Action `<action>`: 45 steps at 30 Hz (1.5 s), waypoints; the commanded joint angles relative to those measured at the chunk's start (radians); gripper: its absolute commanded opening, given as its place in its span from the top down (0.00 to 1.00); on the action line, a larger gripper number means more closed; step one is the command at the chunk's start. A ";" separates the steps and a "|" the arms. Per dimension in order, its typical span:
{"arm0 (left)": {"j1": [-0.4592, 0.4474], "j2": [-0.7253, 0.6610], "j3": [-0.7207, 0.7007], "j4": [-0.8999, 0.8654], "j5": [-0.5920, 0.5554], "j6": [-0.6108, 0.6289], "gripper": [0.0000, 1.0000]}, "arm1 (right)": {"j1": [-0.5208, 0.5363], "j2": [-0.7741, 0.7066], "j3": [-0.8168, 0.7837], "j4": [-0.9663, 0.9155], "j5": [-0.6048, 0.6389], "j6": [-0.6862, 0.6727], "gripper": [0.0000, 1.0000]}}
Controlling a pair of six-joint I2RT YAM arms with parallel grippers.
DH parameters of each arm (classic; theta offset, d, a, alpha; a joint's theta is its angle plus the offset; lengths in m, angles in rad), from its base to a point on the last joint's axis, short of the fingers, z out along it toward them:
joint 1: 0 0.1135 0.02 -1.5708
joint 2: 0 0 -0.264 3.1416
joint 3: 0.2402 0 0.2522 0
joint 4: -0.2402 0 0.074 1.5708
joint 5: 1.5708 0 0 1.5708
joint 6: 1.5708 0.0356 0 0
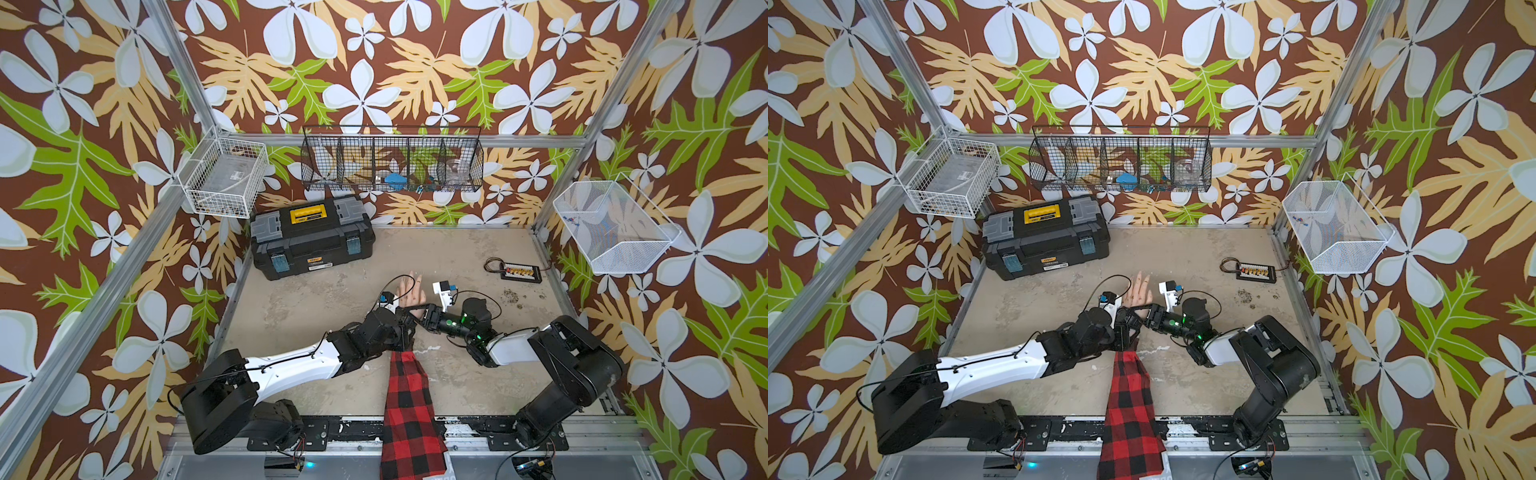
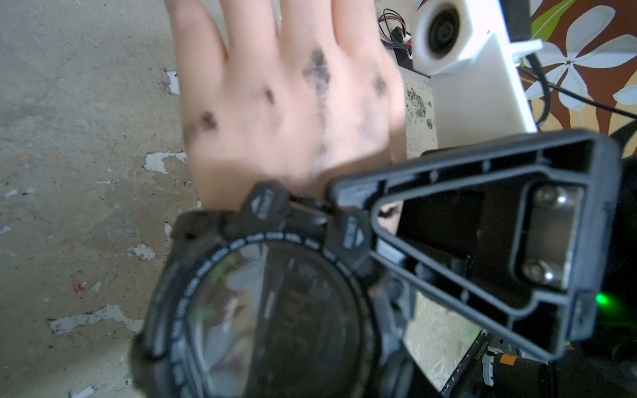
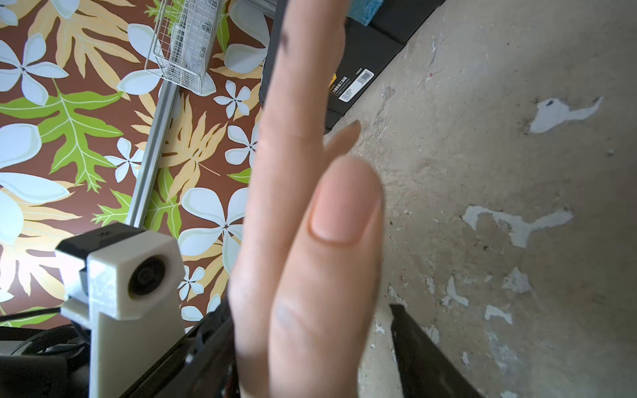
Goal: Take off the watch
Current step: Adjust the hand at the center of the board.
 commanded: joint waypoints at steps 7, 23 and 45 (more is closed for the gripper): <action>0.000 -0.012 -0.006 0.090 0.013 0.007 0.46 | 0.013 0.008 0.008 0.046 -0.002 0.040 0.61; 0.025 -0.159 -0.103 0.075 -0.064 -0.027 0.26 | 0.013 -0.198 0.211 -0.923 0.277 -0.398 0.93; 0.145 -0.222 -0.237 0.120 0.032 -0.041 0.26 | 0.197 0.022 0.626 -1.656 0.895 -0.587 0.96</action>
